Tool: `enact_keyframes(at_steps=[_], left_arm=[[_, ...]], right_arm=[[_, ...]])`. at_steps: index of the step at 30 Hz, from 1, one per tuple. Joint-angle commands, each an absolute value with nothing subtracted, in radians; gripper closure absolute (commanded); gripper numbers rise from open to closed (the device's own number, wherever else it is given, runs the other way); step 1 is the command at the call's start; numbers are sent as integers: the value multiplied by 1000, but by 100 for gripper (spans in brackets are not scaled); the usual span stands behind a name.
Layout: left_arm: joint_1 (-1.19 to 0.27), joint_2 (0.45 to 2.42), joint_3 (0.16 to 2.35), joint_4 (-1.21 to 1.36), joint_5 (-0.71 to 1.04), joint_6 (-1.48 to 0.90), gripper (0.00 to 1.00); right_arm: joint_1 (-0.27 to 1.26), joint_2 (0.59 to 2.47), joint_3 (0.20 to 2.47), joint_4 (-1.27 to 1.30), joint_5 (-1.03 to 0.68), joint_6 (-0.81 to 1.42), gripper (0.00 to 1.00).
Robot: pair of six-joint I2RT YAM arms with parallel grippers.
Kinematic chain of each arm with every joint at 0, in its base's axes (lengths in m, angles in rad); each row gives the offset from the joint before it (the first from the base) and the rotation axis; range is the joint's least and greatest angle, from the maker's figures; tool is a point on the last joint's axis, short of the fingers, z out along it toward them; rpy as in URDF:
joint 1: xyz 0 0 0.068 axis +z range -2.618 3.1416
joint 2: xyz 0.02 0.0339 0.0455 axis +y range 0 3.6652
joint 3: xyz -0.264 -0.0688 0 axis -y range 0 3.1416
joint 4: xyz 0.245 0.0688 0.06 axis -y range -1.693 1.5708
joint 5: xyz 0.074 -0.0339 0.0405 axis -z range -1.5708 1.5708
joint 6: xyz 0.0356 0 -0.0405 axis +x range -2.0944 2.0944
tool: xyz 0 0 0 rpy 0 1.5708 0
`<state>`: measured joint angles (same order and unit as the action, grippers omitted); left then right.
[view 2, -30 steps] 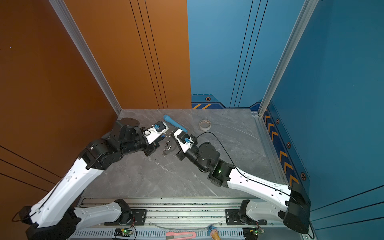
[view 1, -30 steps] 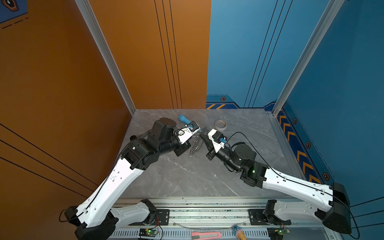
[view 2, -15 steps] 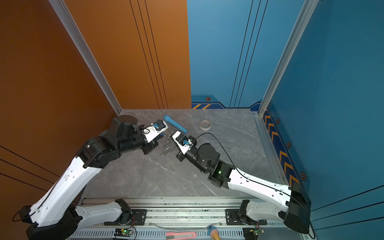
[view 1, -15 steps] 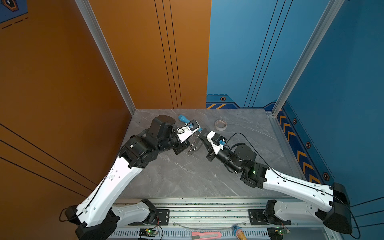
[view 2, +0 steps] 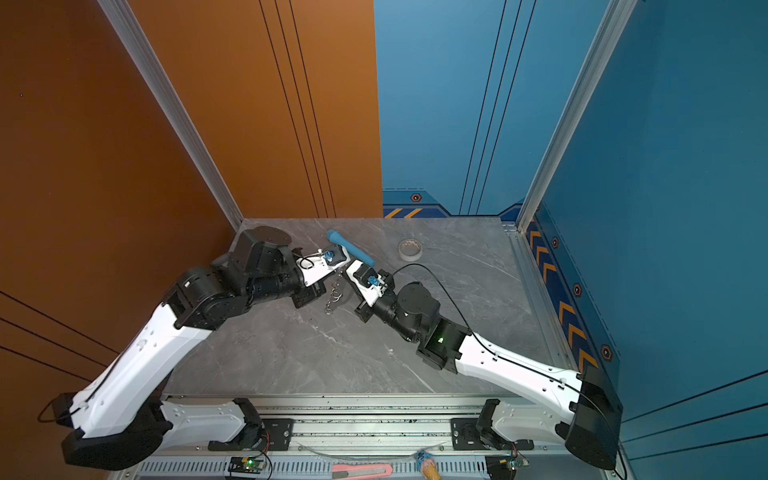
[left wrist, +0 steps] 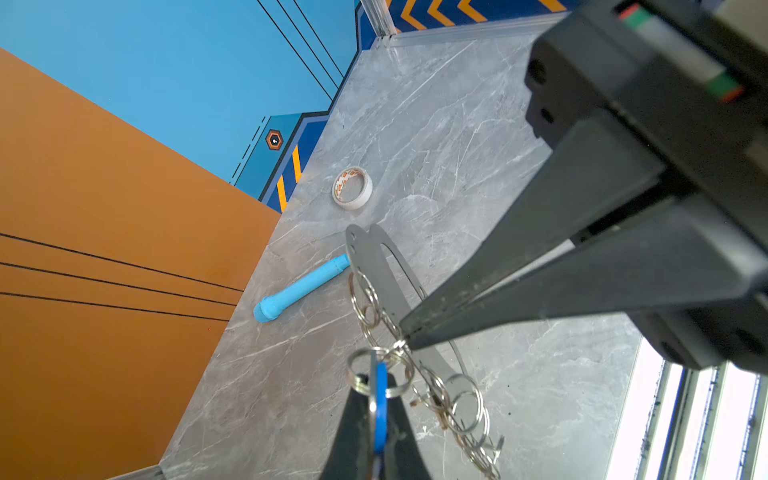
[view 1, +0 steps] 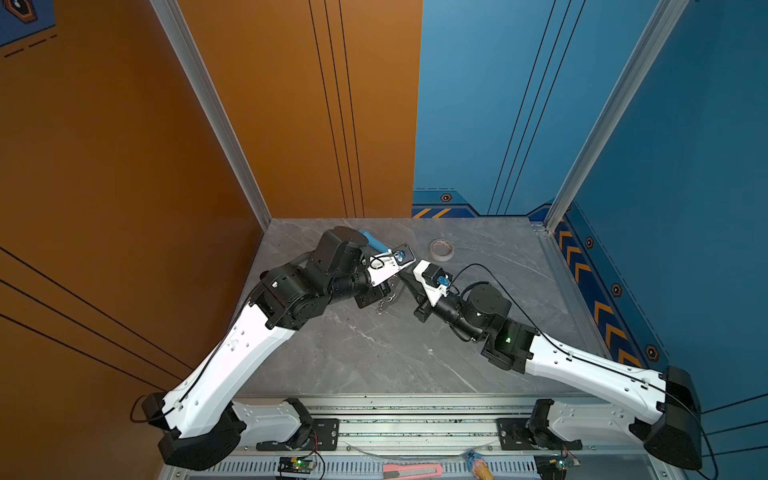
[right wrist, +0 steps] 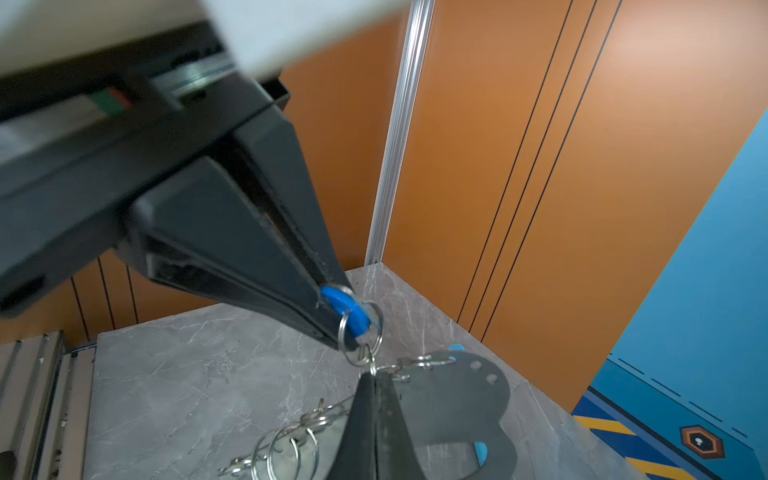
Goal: Remove the keys from the keyring
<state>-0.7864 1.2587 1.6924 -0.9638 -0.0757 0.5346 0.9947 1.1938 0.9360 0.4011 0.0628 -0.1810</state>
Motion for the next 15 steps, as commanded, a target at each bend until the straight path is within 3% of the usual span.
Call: enact_keyframes(at_steps=[1,12,15], left_arm=[[-812,1260,1744,-978,-122,564,100],[-845,1266,1779,-987,-203,579,100],[-843,1264,1777,-988,-208,587,100]], right_arm=[[980,1214,957,326,65,-151,100],[977,1236,956,330,192,-110,100],[921,1214,900,436,37,-5,100]])
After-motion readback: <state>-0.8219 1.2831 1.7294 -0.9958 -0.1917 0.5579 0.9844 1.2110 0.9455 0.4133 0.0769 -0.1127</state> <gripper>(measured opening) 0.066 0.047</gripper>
